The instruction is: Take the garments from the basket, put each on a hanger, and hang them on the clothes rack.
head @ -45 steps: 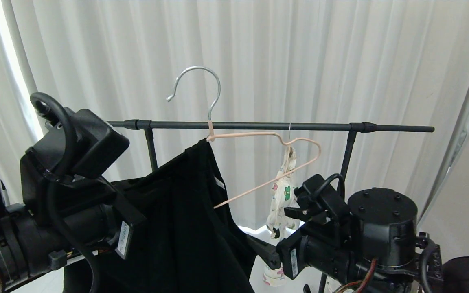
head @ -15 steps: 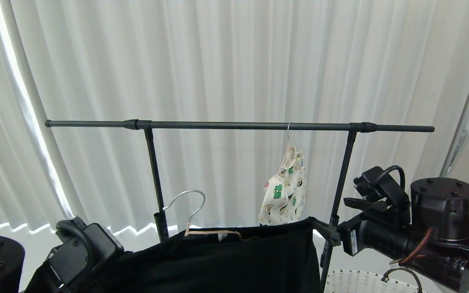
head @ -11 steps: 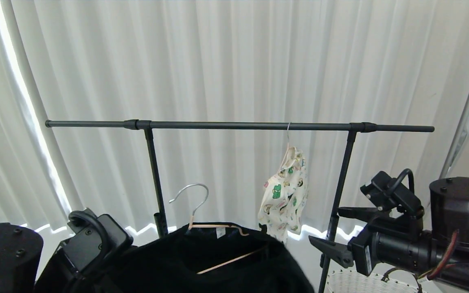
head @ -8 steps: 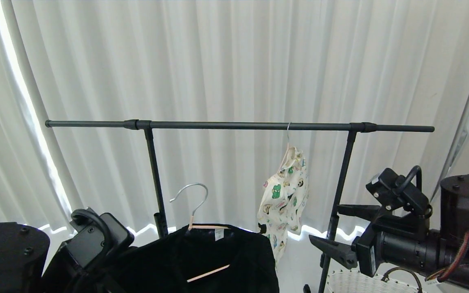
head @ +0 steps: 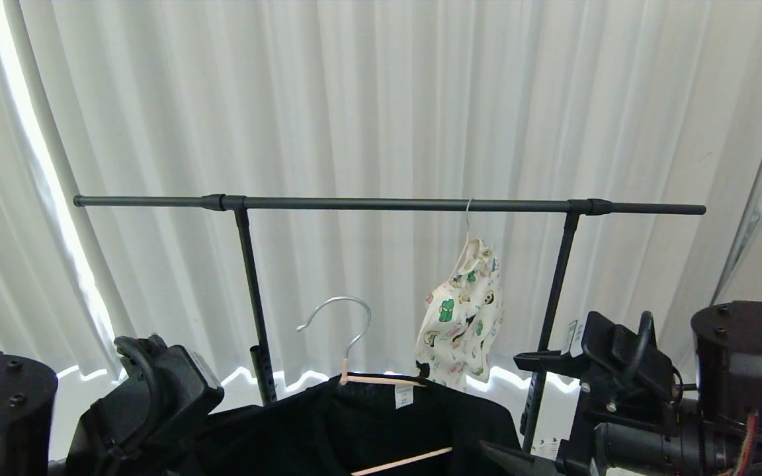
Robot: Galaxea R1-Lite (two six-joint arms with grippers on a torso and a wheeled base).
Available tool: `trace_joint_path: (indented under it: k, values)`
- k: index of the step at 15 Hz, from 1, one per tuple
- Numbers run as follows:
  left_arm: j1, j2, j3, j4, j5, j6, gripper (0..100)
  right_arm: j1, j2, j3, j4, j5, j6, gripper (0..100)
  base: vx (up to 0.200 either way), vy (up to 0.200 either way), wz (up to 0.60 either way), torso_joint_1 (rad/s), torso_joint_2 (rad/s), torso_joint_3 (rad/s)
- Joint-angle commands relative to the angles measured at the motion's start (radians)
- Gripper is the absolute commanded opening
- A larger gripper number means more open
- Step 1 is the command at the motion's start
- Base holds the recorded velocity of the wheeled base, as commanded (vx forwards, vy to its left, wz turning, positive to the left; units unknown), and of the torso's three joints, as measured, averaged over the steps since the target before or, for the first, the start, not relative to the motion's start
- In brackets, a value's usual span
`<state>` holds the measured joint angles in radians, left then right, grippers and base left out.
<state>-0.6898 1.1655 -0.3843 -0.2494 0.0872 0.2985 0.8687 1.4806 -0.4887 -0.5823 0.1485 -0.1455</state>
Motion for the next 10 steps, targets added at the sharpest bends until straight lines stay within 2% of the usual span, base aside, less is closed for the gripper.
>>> trace_joint_path:
  k: [1,5,10]
  values:
    - [-0.039,-0.007,0.002,-0.005,-0.006,0.001,0,0.059,0.033,-0.067,0.041,0.003,-0.026,100,0.0,0.0,0.0,0.0,0.0,0.0]
    - [-0.131,-0.007,0.002,-0.007,-0.006,0.007,0,0.13,0.073,-0.197,0.174,0.057,-0.071,100,0.0,0.0,0.0,0.0,0.0,0.0]
    - [-0.201,-0.009,0.001,-0.074,-0.006,0.014,0,0.161,0.105,-0.237,0.282,0.083,-0.077,100,0.0,0.0,0.0,0.0,0.0,0.0]
